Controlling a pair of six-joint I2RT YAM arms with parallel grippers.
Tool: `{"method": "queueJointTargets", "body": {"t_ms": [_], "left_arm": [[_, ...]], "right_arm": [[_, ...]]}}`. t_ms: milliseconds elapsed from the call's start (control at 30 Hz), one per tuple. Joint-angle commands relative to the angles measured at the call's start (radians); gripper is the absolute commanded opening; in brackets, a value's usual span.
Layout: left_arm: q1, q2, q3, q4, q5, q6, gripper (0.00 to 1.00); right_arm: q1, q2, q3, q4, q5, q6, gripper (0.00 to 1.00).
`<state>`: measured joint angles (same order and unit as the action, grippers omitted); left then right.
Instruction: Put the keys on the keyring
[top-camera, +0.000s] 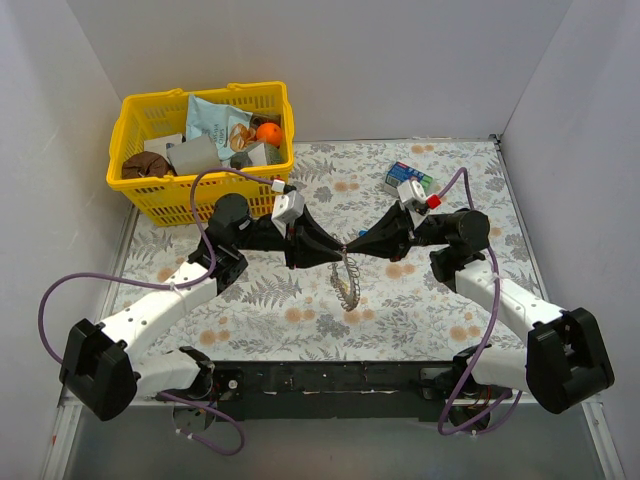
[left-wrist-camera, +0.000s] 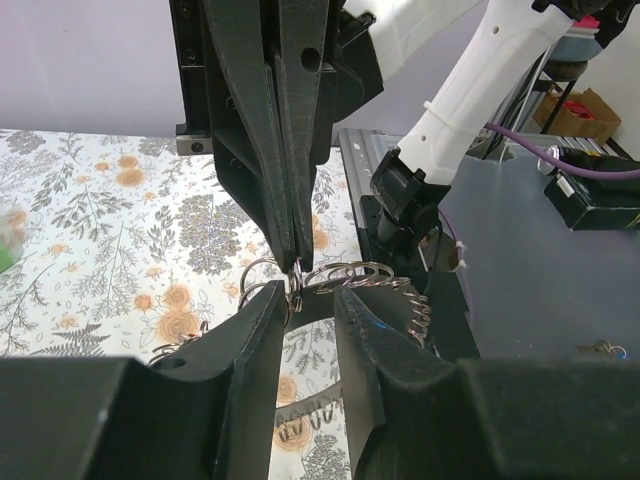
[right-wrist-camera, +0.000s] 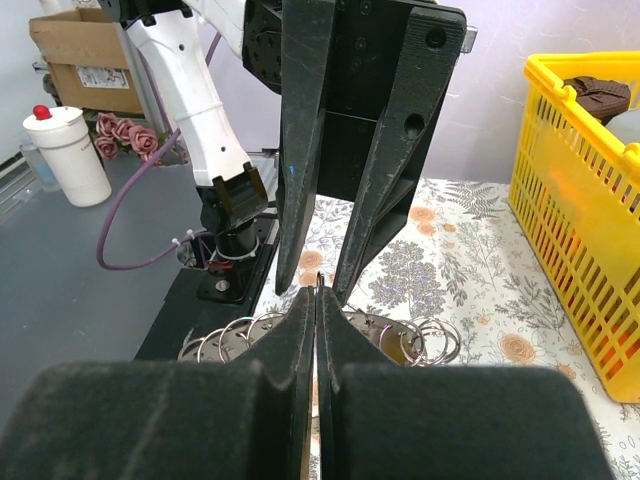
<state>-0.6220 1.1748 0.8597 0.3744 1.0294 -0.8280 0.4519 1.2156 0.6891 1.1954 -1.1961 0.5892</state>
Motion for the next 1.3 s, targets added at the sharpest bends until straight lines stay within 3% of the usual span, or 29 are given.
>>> {"method": "queueJointTargets", "body": {"t_ms": [0, 200, 367, 767, 833, 867, 1067, 1167, 1267], "left_arm": [[-0.012, 0.009, 0.039, 0.008, -0.009, 0.000, 0.24], [-0.013, 0.016, 0.042, -0.003, -0.028, 0.015, 0.19], [-0.013, 0.020, 0.047, -0.017, -0.028, 0.029, 0.00], [-0.015, -0.013, 0.062, -0.130, -0.101, 0.131, 0.00], [-0.016, -0.015, 0.067, -0.150, -0.106, 0.144, 0.00], [-0.015, -0.017, 0.065, -0.153, -0.106, 0.150, 0.00], [-0.015, -0.024, 0.061, -0.163, -0.107, 0.161, 0.00], [-0.015, -0.029, 0.058, -0.161, -0.109, 0.167, 0.00], [-0.015, -0.037, 0.050, -0.161, -0.109, 0.179, 0.00]], "right_arm": [[-0.005, -0.033, 0.000, 0.020, 0.046, -0.026, 0.01], [-0.005, -0.034, -0.002, 0.021, 0.043, -0.023, 0.01], [-0.005, -0.039, -0.007, 0.021, 0.050, -0.023, 0.01], [-0.018, -0.037, 0.010, 0.009, 0.085, -0.006, 0.01], [-0.039, -0.039, 0.013, -0.010, 0.108, 0.014, 0.15], [-0.048, -0.041, 0.012, 0.003, 0.115, 0.024, 0.28], [-0.134, -0.051, -0.029, 0.171, 0.158, 0.178, 0.68], [-0.171, -0.054, -0.048, 0.211, 0.168, 0.228, 0.80], [-0.183, -0.057, -0.048, 0.170, 0.164, 0.216, 0.81]]}}
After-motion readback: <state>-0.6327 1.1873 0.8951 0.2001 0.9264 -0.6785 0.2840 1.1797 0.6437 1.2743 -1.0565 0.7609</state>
